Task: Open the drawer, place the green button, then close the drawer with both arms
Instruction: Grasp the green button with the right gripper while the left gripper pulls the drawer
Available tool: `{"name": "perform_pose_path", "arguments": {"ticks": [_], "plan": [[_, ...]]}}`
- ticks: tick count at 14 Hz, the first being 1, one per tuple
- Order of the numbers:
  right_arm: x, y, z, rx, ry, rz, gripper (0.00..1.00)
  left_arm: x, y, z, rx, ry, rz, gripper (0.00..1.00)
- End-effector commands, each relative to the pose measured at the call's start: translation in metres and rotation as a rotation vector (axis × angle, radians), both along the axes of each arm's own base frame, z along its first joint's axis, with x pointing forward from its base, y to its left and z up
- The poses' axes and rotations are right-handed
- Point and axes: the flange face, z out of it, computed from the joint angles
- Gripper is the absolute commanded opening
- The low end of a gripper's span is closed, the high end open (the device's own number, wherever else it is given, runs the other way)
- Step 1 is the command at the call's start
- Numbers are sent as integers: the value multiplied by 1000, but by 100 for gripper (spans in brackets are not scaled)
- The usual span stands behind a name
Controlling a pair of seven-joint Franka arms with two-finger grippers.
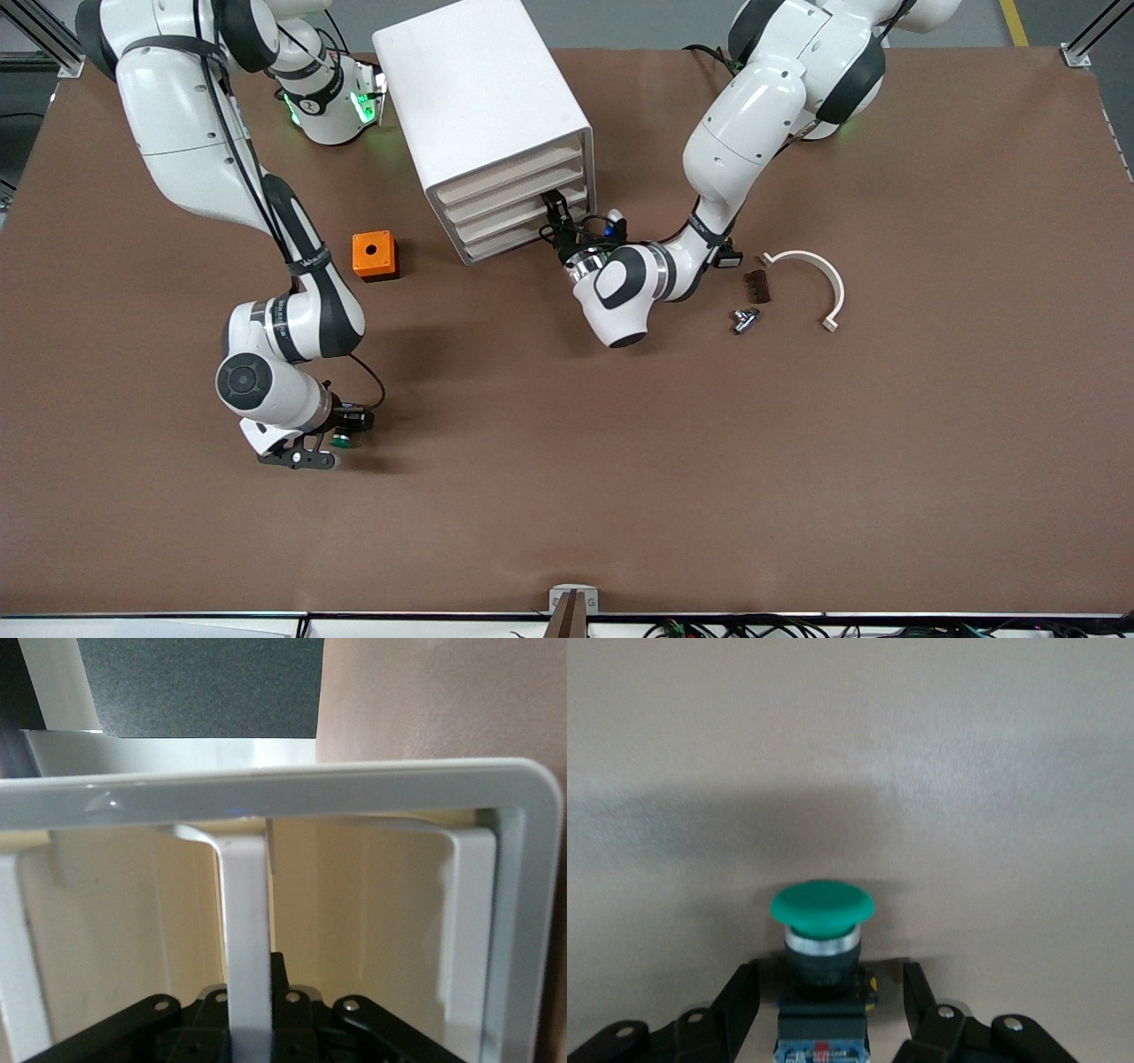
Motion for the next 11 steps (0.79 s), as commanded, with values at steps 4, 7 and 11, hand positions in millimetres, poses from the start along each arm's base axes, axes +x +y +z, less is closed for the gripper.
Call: {"name": "perform_pose_path", "arguments": {"ticks": [4,7,11], "plan": [[-3,3,6,-10,48,-22,9,46,35,-2,-14,14,107,3],[-3,5,20,3,53,-52,0,70,56,-1,-17,8,160,4],[-27,40,98,16,109,-306,0,101,89,1,-21,-3,227,6]]}}
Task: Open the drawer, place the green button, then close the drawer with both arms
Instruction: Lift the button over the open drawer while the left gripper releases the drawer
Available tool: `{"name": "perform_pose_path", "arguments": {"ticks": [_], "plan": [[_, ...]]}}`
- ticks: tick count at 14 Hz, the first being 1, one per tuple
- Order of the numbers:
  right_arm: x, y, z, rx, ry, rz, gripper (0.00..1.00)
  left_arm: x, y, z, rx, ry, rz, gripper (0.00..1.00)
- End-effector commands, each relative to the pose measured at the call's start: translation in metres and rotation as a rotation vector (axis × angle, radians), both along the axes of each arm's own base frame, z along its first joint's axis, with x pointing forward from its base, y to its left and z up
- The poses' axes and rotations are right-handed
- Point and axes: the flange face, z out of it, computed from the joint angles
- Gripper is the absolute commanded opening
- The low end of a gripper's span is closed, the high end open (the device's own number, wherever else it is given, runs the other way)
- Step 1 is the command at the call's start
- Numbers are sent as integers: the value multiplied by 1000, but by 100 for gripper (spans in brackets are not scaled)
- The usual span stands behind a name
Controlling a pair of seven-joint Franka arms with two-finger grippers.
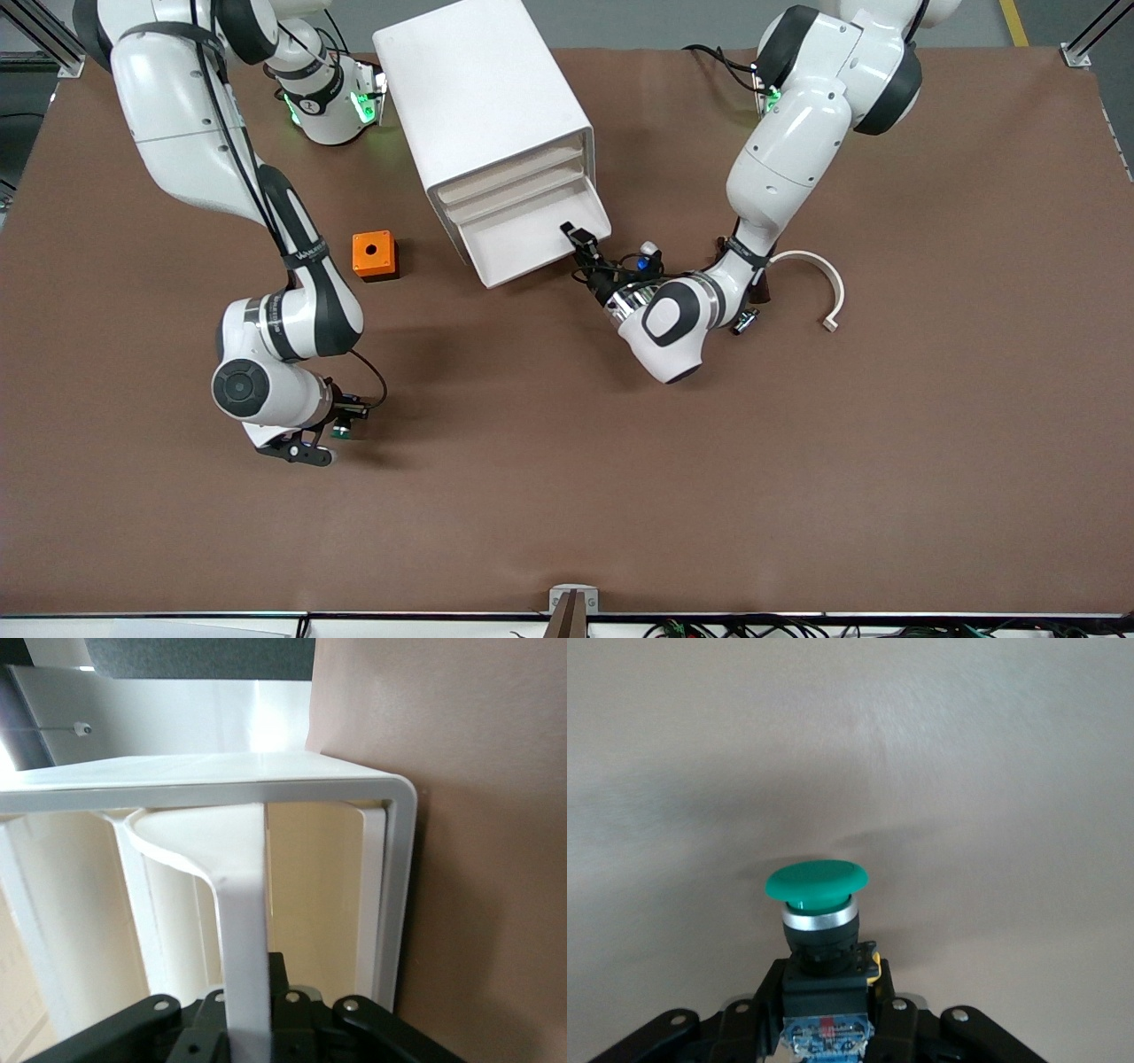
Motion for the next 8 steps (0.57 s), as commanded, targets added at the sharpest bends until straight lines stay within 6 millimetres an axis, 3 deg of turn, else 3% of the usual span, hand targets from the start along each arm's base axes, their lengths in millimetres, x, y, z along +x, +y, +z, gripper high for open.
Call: {"name": "perform_pose_path", "arguments": {"ticks": [1,3,5,8], "plan": [[-30,39,69,-4,0,-147,0,29,27,-1,-19,0,81,6],[-50,59,98,2,-4,-212,0,42,43,-1,-19,-2,113,7],[-80,86,112,52,24,-281,0,50,54,-1,-18,-3,134,10],[-125,130,128,40,28,-342,0,56,60,-3,-13,-20,156,49]]}}
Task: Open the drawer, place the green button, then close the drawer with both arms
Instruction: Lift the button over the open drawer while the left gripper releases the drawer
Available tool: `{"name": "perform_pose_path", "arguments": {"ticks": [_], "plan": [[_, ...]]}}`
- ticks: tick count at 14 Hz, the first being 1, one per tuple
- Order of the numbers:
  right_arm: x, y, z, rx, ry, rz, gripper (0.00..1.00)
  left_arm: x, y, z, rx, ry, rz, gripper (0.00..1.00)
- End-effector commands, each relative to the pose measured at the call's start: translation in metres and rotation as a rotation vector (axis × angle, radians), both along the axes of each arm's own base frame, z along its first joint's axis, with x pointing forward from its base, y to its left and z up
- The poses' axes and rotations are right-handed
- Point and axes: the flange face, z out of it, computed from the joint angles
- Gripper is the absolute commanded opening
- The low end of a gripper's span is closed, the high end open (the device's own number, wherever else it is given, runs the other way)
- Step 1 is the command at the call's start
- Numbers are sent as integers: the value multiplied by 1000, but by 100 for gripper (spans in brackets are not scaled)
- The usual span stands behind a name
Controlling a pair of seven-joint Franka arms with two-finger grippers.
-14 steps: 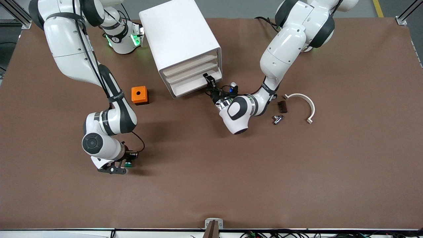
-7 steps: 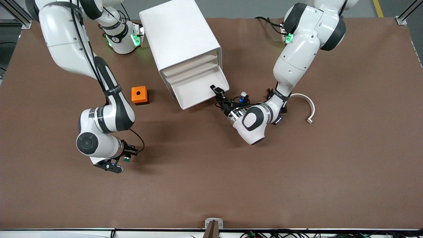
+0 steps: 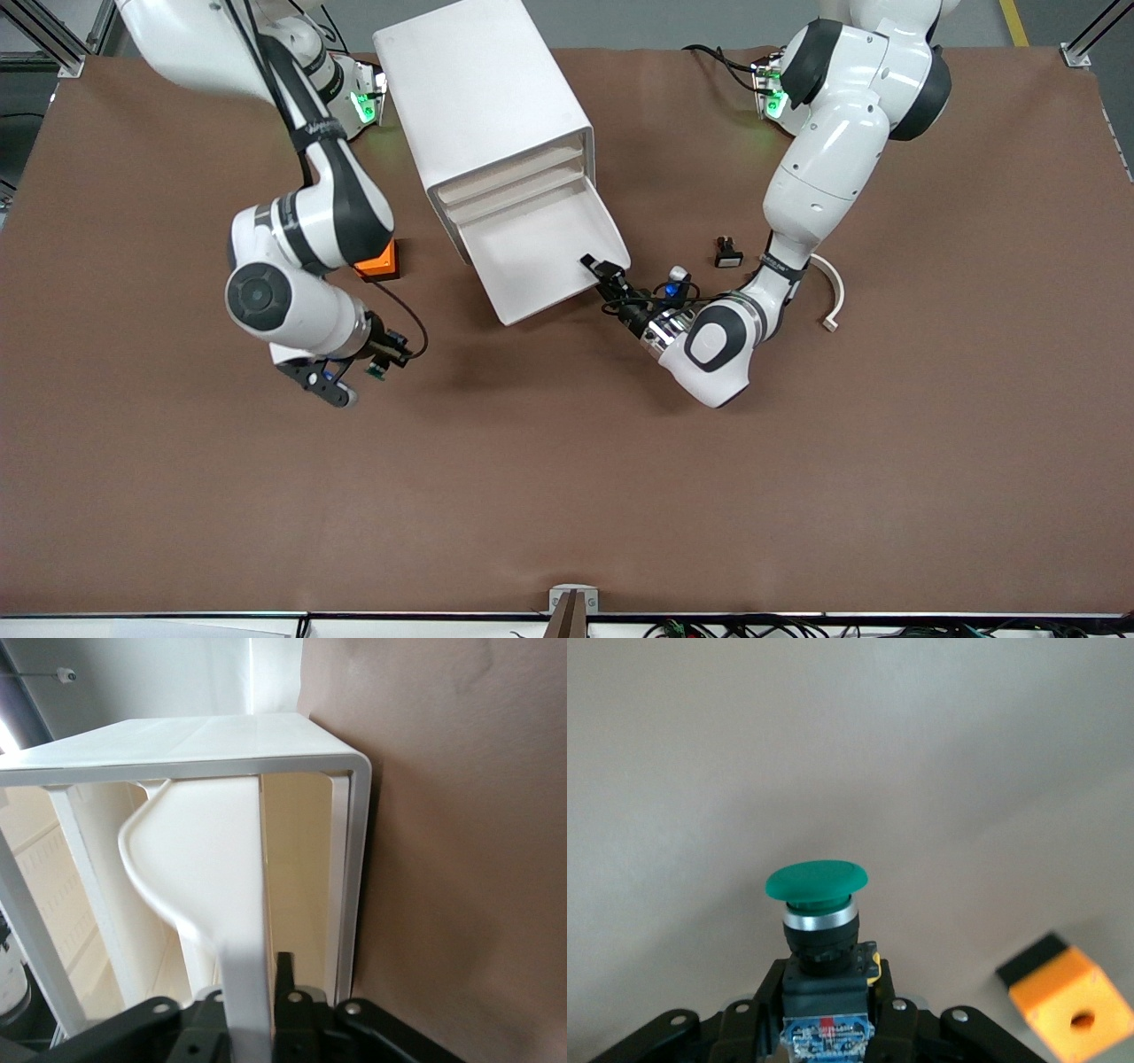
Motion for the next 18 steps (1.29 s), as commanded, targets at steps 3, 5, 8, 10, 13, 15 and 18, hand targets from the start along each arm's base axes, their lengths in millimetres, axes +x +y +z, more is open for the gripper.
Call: {"name": "perform_pose_path", "arguments": {"ticks": [3,5,8,10,13,15,18], "plan": [[-71,65,18,-19,-1,-120,0,21,5,8,-115,-130,32,85],[-96,109,19,-21,-19,-161,0,35,3,25,-223,-259,22,99],[-127,147,1,-5,-57,-214,0,63,11,55,-387,-468,17,99],[-145,168,-4,10,-77,-243,0,88,29,70,-447,-628,1,99],[-160,196,-21,19,-89,-301,0,107,56,90,-566,-872,-65,99],[-169,216,-34,22,-92,-337,0,118,69,104,-638,-1027,-130,100],[-177,240,-47,9,-81,-365,0,133,81,128,-670,-1235,-262,100]]}}
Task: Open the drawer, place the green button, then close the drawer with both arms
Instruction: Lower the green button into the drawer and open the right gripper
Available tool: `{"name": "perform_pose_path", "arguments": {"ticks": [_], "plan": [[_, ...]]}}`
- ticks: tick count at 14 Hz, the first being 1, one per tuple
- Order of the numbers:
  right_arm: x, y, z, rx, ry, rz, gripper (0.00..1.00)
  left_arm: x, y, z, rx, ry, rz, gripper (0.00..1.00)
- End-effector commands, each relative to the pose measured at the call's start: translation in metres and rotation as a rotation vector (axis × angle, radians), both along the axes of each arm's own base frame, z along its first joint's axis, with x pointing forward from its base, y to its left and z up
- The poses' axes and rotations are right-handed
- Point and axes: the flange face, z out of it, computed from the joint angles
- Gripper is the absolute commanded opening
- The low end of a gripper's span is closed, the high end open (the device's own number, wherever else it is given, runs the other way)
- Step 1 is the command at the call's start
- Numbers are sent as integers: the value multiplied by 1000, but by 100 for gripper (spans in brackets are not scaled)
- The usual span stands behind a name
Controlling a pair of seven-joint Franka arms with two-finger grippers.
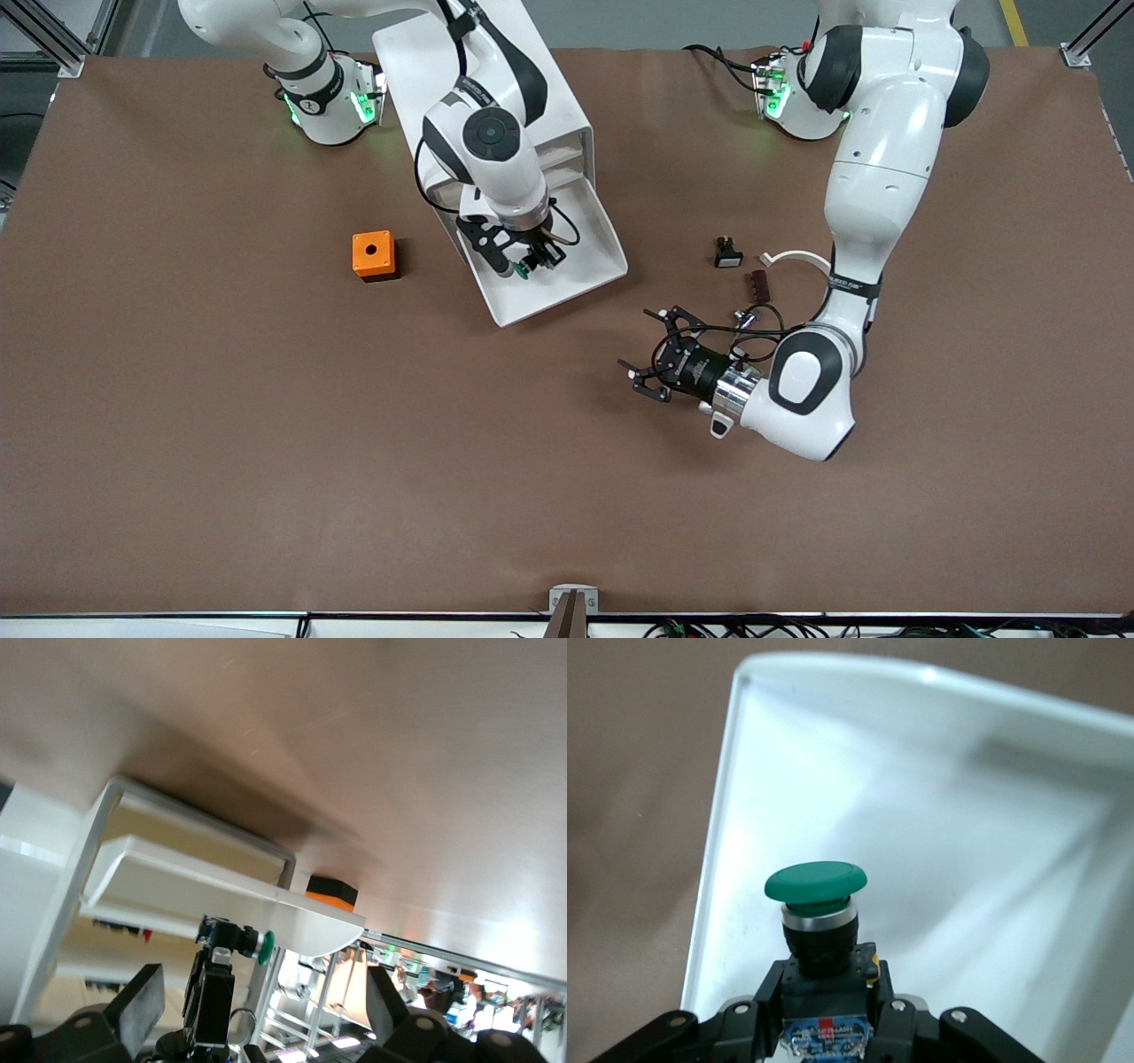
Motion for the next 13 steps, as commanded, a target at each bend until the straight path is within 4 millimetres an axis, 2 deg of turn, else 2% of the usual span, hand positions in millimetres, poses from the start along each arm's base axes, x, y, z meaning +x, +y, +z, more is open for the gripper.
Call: {"name": "perform_pose_path", "arguments": {"ticks": [1,5,7,11,12,13], "plan": [[-4,22,-6,5,5,-45,0,6,-5,31,45,-238,-86,100],[-22,44,-16,-6,11,-43,0,19,0,52,171,-472,-163,100],[-25,51,-20,-8,12,-52,0,17,-19,61,296,-611,-260,100],[-24,59,-23,-9,14,-86,3,17,-33,67,420,-743,-359,100],[-22,57,-22,-11,14,-87,26,12,-43,77,457,-786,-405,100],[-18,53,-22,-13,13,-95,75,7,-54,81,493,-815,-449,100]]}}
